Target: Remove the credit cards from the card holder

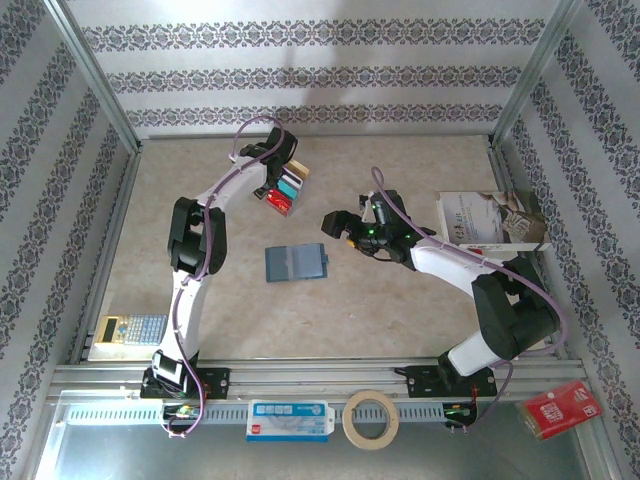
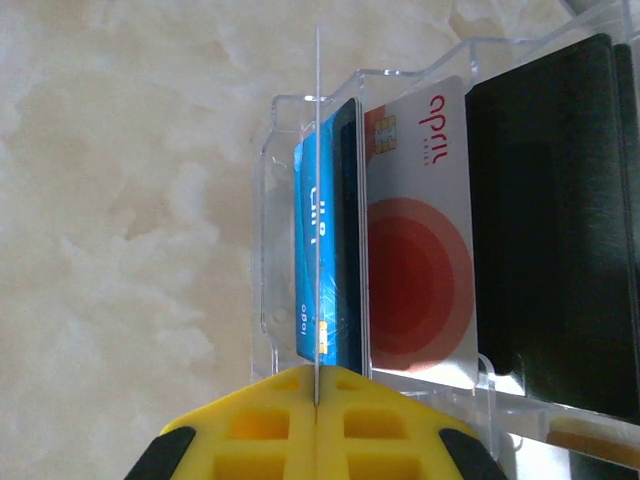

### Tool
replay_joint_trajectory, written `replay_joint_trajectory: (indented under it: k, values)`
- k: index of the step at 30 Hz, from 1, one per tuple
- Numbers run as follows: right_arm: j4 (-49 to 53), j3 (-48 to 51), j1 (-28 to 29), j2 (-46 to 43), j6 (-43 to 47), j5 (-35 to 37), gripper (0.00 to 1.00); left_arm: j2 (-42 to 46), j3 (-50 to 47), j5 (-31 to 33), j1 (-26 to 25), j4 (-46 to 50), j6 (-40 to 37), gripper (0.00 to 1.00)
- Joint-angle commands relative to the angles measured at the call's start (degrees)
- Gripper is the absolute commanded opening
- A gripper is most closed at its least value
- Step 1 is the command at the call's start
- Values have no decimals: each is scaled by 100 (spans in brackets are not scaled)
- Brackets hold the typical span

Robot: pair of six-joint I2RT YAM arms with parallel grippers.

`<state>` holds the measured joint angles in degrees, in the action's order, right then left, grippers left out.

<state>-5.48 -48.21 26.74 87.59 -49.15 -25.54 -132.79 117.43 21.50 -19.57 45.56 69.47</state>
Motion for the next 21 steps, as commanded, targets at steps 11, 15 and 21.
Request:
replay_joint_trajectory:
  k: [11, 15, 21]
  values:
    - [-171, -88, -64, 219, -129, -266, 98, -484, 464, 206, -56, 506, -96, 0]
    - [-193, -92, -56, 249, -154, -291, 97, -485, 499, 199, -61, 437, -253, 12]
    - [-201, -93, -63, 270, -158, -311, 97, -377, 645, -140, -61, 401, -482, 39]
